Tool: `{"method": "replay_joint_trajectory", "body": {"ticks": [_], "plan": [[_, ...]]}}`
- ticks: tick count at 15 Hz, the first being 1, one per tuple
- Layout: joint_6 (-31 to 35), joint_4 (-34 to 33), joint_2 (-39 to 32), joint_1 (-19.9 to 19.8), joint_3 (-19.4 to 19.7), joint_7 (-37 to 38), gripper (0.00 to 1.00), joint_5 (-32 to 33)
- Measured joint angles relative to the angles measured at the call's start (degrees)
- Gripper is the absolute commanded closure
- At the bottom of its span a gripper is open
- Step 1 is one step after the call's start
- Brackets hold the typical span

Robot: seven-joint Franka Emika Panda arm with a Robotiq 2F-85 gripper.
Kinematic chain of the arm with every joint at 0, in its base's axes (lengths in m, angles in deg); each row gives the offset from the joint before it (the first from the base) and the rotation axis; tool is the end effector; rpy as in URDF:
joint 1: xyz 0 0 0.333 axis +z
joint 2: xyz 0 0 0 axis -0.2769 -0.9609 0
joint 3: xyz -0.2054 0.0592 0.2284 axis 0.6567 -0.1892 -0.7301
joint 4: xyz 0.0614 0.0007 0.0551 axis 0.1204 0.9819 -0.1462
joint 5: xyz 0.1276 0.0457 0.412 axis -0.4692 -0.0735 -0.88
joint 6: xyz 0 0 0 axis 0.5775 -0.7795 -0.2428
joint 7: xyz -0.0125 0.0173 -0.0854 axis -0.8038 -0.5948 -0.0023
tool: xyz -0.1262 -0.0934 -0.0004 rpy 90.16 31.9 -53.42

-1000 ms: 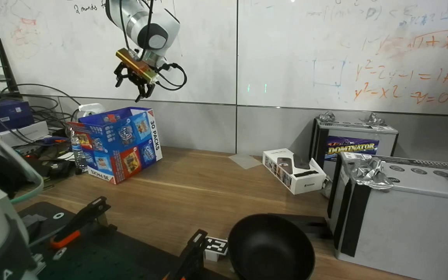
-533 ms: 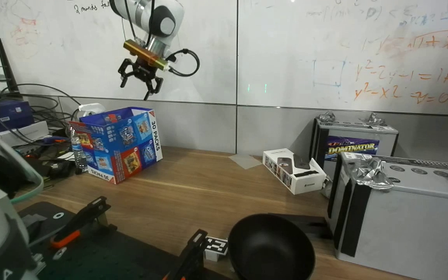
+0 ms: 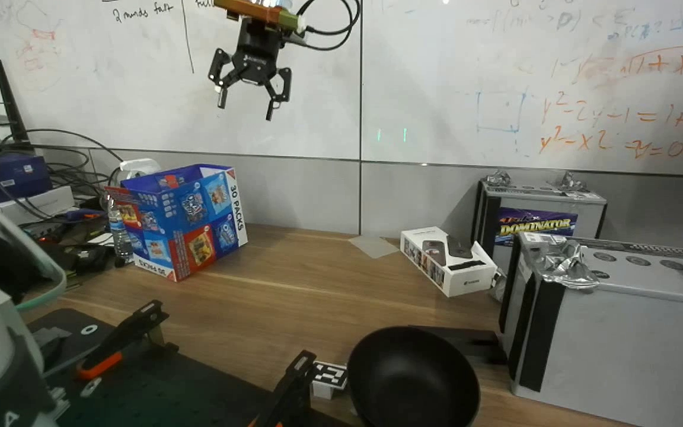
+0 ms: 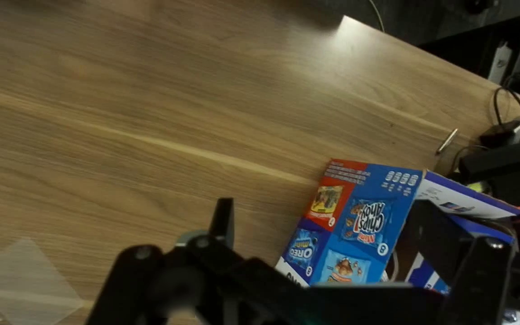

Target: Pick up the ropes from the table and put them in the blue box.

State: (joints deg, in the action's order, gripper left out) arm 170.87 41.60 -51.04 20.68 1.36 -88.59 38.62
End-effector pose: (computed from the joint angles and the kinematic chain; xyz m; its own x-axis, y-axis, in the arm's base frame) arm 0.5603 0.1785 0.3269 0.8579 0.4842 -0.1718 0.4411 -0.8656 -0.2369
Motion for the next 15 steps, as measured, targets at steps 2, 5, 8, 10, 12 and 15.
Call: {"method": "replay_joint_trajectory", "body": {"ticks": [2, 5, 8, 10, 12, 15], "plan": [[-0.01, 5.13, 6.03, -0.7, 1.95, -0.9, 0.0, 1.14], [0.27, 13.25, 15.47, -1.36, 4.98, -1.77, 0.0, 3.17], [3.94, 21.84, 25.06, -1.74, 8.06, -3.31, 0.0, 6.8], [7.56, 27.38, 31.19, -1.86, 10.04, -4.89, 0.0, 9.65], [9.18, 31.84, 37.43, -1.92, 12.07, -6.32, 0.0, 12.05], [7.57, 36.09, 46.96, -1.94, 14.63, -7.12, 0.0, 13.24]]}}
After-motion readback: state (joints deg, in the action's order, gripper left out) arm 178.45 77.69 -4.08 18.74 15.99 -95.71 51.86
